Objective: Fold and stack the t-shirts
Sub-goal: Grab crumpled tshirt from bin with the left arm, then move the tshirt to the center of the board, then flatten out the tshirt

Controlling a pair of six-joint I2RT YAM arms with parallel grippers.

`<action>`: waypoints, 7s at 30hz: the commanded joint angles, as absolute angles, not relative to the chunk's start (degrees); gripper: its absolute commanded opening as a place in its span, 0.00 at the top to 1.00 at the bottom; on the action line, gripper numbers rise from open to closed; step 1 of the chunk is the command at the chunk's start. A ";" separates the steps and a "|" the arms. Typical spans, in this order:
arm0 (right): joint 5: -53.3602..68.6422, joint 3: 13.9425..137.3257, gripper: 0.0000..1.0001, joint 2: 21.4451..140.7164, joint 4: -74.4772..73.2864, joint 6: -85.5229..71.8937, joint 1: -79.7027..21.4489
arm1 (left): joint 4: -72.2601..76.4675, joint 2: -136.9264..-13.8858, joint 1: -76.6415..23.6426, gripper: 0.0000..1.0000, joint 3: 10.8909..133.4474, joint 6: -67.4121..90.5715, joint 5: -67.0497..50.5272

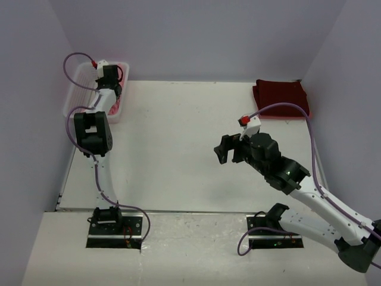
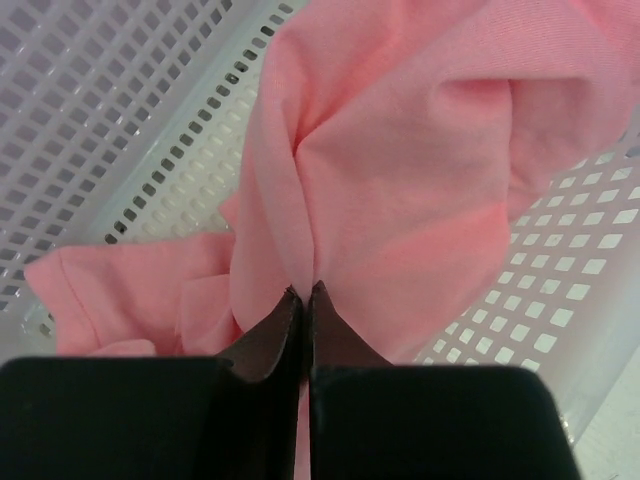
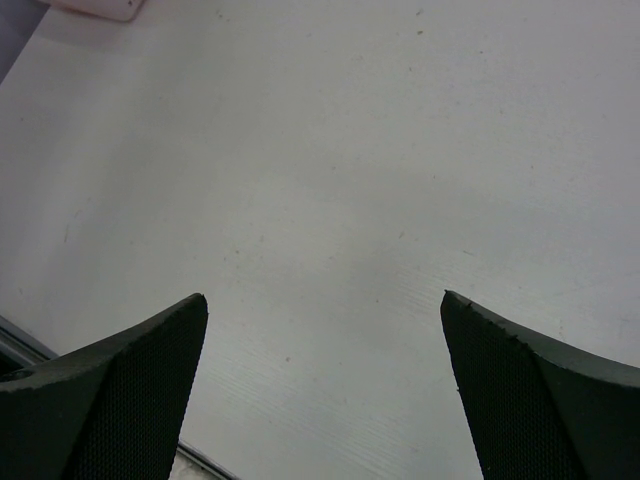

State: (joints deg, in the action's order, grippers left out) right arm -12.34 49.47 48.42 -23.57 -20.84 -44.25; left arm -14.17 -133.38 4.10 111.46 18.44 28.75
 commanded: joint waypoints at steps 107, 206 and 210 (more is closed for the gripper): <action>-1.41 52.21 0.42 81.91 -12.49 -30.58 -50.19 | -37.00 -73.57 -40.34 0.51 65.56 38.32 43.51; 4.84 130.88 1.00 109.94 -44.03 -10.72 -24.26 | -34.28 -67.23 -40.78 0.48 58.27 39.73 37.62; 3.52 128.24 1.00 112.23 -44.21 -10.20 -23.38 | -30.94 -71.18 -40.78 0.47 58.62 36.75 31.75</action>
